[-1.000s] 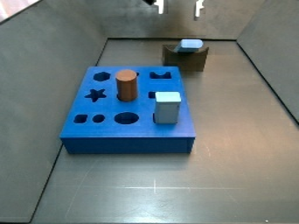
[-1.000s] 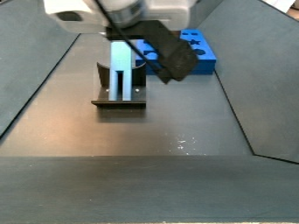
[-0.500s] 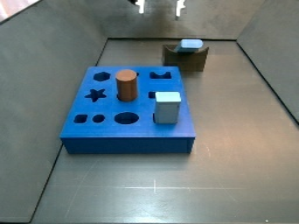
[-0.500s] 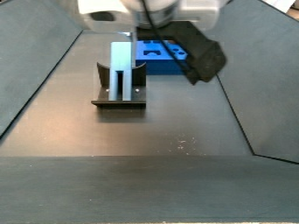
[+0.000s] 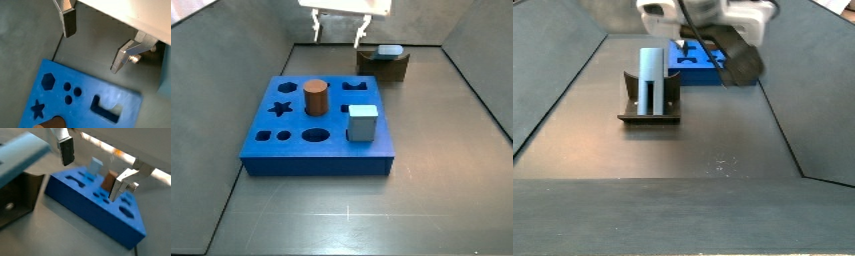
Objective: Pick up the square-circle object. Move up. Place the square-circle object on the fixture. Regrasp the square-circle object. Move to above the board. Insert the square-circle object.
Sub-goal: Regrasp the square-circle object.
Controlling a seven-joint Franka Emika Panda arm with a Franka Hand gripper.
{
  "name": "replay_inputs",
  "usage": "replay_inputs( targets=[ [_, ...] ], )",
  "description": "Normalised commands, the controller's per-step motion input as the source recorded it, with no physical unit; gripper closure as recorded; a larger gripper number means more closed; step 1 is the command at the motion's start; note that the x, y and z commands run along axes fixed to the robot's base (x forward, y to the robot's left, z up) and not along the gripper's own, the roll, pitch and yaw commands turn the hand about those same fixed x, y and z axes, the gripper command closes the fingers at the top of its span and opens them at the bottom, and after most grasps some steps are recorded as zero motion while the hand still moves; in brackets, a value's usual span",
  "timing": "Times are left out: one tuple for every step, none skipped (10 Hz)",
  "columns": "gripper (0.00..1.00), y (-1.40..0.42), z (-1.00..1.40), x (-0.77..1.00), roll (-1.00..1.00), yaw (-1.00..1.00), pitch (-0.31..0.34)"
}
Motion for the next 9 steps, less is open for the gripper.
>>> replay_inputs(
  targets=[
    [0.0, -0.32, -0.06, -0.04, 1.0, -0.93, -0.142],
    [0.0, -0.11, -0.03, -0.04, 1.0, -0.93, -0.163],
    [0.0, -0.04, -0.01, -0.04, 1.0, -0.94, -0.184],
    [0.0, -0.04, -0.01, -0.03, 1.0, -0.94, -0.201],
    [0.0, -0.04, -0.01, -0.03, 1.0, -0.94, -0.221],
    [0.0, -0.02, 0.0, -0.03, 1.0, -0.94, -0.233],
    [0.0, -0.02, 0.01, -0.04, 1.0, -0.94, -0.241],
    [0.0, -0.02, -0.01, -0.04, 1.0, -0.94, -0.251],
    [0.0, -0.02, -0.01, -0.04, 1.0, -0.94, -0.251]
  ],
)
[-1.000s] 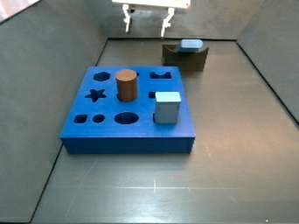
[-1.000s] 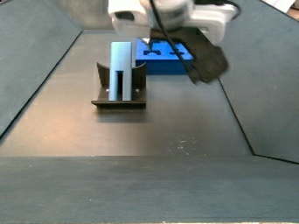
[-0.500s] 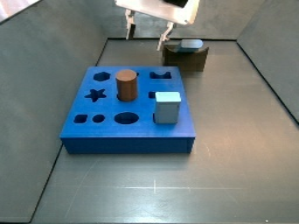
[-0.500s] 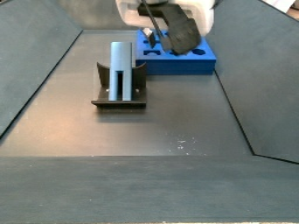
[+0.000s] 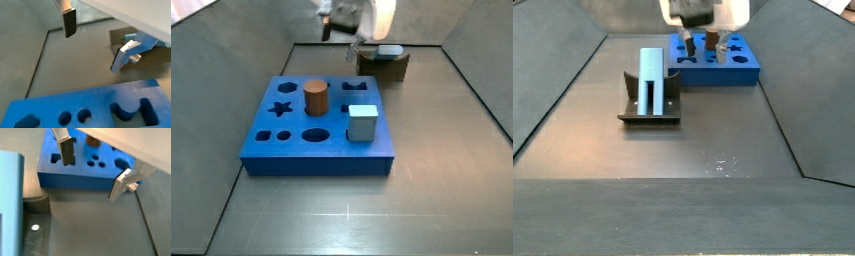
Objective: Pick up the square-circle object. Move up. Place the square-circle object on the fixture. Regrasp the square-circle object. Move to above the board. Insert the square-circle object.
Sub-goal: Regrasp the square-circle object.
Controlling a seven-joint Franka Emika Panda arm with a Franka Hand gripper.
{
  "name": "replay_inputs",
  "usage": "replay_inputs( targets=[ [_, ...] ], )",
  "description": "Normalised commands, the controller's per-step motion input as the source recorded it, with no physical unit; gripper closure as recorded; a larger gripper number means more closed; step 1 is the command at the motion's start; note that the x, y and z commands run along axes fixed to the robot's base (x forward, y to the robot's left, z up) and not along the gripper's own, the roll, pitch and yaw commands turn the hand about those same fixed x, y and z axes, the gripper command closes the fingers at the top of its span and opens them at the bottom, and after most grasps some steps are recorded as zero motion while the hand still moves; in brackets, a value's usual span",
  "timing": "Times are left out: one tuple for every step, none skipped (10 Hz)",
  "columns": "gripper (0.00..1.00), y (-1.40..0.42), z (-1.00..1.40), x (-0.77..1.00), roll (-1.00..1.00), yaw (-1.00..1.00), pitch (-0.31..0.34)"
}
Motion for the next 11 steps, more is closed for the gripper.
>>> replay_inputs(
  targets=[
    [0.0, -0.02, -0.01, -0.03, 1.0, -0.94, -0.243],
    [0.0, -0.02, -0.01, -0.03, 1.0, -0.95, -0.232],
    [0.0, -0.01, -0.02, -0.04, 1.0, -0.96, -0.214],
    [0.0, -0.01, -0.02, -0.04, 1.0, -0.96, -0.194],
    [0.0, -0.01, -0.01, -0.03, 1.0, -0.97, -0.13],
    [0.0, -0.01, 0.0, -0.03, 1.0, -0.99, -0.035],
    [0.0, -0.02, -0.01, -0.02, 1.0, -0.97, 0.062],
    [0.0, -0.01, -0.02, -0.02, 1.0, -0.95, 0.183],
    [0.0, -0.01, -0.03, 0.0, 1.0, -0.91, 0.34],
    [0.0, -0.02, -0.05, 0.01, 0.81, -0.67, 0.525],
    [0.0, -0.02, -0.05, 0.04, 0.61, -0.44, 0.626]
  ],
)
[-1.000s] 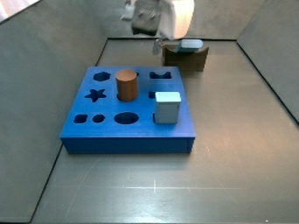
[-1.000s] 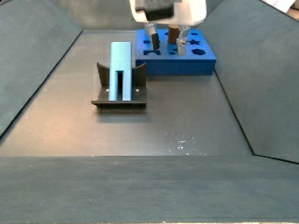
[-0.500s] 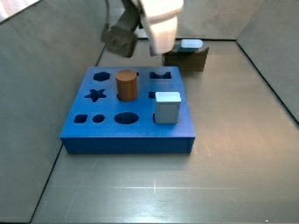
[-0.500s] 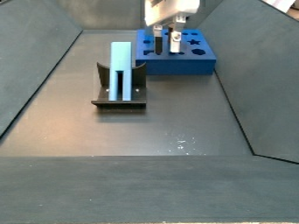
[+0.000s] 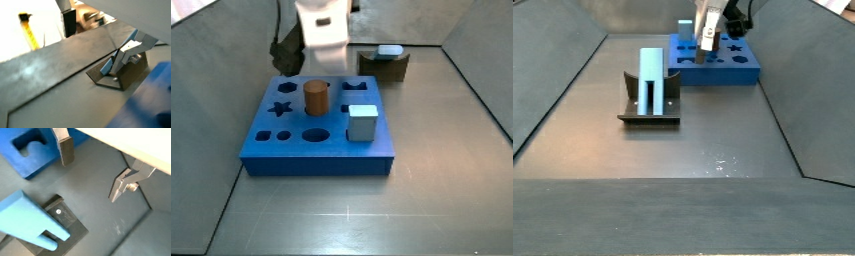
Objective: Pick up the square-circle object. Move up. Place the square-circle object on the fixture. Regrasp the square-circle object. Move to above the board. Insert the square-circle object.
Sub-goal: Regrasp the square-circle object.
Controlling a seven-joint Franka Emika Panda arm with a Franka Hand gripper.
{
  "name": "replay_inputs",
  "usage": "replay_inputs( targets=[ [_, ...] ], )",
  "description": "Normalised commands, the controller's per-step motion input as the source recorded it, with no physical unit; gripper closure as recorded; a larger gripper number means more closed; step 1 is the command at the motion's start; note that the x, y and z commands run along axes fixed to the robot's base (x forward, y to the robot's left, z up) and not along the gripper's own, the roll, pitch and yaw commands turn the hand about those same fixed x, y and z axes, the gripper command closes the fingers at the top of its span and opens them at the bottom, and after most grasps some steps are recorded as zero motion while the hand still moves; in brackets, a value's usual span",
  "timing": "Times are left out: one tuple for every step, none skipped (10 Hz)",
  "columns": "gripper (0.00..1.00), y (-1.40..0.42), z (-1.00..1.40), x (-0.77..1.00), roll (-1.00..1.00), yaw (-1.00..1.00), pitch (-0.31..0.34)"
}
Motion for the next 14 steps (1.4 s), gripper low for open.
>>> replay_inputs(
  targets=[
    [0.0, -0.02, -0.04, 0.06, 0.45, -0.23, 0.666],
    [0.0, -0.01, -0.04, 0.07, 0.34, -0.03, 0.65],
    [0.0, -0.02, -0.04, 0.07, 0.29, 0.09, 0.627],
    [0.0, -0.05, -0.01, 0.06, 0.2, 0.31, 0.54],
    [0.0, -0.05, 0.0, 0.07, 0.17, 0.37, 0.491],
    [0.0, -0.05, -0.01, 0.07, 0.14, 0.44, 0.345],
    [0.0, -0.04, -0.01, 0.06, 0.13, 0.45, 0.27],
    [0.0, -0.04, -0.01, 0.06, 0.1, 0.42, 0.1],
    [0.0, -0.05, -0.01, 0.06, 0.09, 0.39, 0.019],
    [0.0, -0.04, -0.01, 0.05, 0.09, 0.34, -0.049],
    [0.0, -0.04, -0.01, 0.04, 0.08, 0.27, -0.105],
    [0.0, -0.05, -0.01, 0.04, 0.08, 0.21, -0.111],
    [0.0, -0.02, -0.01, 1.0, 0.09, 0.21, -0.083],
    [0.0, -0.02, -0.01, 1.0, 0.09, 0.13, -0.076]
  ],
)
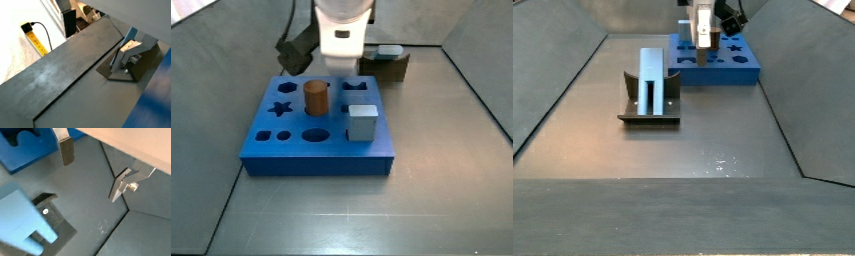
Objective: Pick up the square-circle object. Move up. Place the square-circle object on the fixture. Regrasp the square-circle object. Move to above the board. Insert the square-circle object.
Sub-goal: Regrasp the square-circle object.
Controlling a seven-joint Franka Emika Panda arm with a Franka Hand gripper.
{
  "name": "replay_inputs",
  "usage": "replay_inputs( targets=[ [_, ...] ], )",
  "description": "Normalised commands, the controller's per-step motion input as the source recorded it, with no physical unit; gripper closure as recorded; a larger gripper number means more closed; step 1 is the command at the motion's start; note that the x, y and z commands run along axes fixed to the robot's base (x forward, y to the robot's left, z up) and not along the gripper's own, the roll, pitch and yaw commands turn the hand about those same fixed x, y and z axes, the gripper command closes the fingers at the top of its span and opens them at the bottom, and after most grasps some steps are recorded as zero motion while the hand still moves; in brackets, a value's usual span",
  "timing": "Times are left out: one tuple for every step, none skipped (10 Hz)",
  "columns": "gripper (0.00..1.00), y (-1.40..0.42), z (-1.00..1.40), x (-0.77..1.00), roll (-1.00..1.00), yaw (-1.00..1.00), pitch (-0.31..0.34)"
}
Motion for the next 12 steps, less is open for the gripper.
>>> replay_inputs(
  targets=[
    [0.0, -0.02, -0.03, 1.0, 0.1, 0.1, -0.063],
    [0.0, -0.02, -0.04, 1.0, 0.13, 0.06, -0.054],
    [0.0, -0.02, -0.04, 1.0, 0.13, 0.03, -0.043],
    [0.0, -0.02, -0.05, 1.0, 0.14, 0.01, -0.023],
    [0.0, -0.03, -0.05, 1.0, 0.14, 0.0, -0.007],
    [0.0, -0.03, -0.05, 1.0, 0.13, -0.01, 0.025],
    [0.0, -0.03, -0.05, 1.0, 0.13, -0.01, 0.051],
    [0.0, -0.03, -0.05, 1.0, 0.13, -0.01, 0.074],
    [0.0, -0.03, -0.05, 0.98, 0.13, 0.0, 0.098],
    [0.0, -0.03, -0.04, 0.91, 0.13, 0.01, 0.115],
    [0.0, -0.03, -0.04, 0.85, 0.14, 0.03, 0.125],
    [0.0, -0.03, -0.04, 0.77, 0.14, 0.05, 0.131]
  ],
)
